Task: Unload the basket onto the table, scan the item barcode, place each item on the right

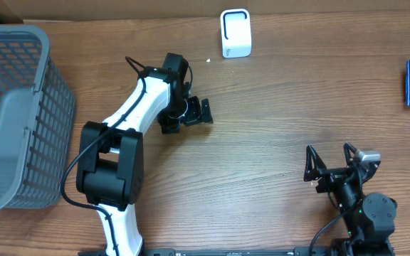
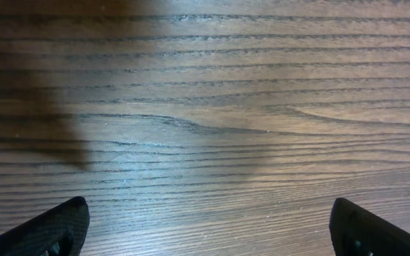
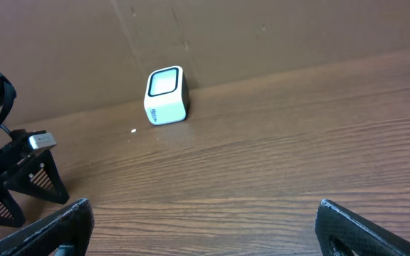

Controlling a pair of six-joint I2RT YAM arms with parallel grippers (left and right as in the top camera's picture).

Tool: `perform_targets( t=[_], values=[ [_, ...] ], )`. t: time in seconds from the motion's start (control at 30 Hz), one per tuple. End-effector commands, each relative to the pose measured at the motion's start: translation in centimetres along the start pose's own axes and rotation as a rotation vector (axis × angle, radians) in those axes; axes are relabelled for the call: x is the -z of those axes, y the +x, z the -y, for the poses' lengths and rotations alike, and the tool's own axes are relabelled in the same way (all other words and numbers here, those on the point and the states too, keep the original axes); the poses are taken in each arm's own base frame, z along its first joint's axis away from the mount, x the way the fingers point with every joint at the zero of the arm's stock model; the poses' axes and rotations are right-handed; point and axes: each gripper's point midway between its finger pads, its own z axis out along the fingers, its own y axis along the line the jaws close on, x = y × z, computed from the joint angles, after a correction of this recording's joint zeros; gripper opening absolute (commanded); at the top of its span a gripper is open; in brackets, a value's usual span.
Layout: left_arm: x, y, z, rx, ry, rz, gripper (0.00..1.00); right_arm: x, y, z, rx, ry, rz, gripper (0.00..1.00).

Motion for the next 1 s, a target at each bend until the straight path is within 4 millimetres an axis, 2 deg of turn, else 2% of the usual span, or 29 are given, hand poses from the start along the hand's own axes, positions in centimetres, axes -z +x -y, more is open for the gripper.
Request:
perform_targets(
  t=[0.0,0.37,0.97],
  values=[
    [0.15,-0.31,0.59,-0.017,0.011,0.007,1.00,0.26,-0.34,0.09,0.015,0.001,0.050,1.00],
    [0.15,-0.31,0.59,-0.017,0.011,0.007,1.00,-0.03,-0.87,0.33,0.028,-0.005,0.152,1.00],
    [0.15,-0.31,0.59,-0.017,0.011,0.007,1.00,-0.06,-0.73,0.45,0.048,0.002,0.148,1.00]
  ],
)
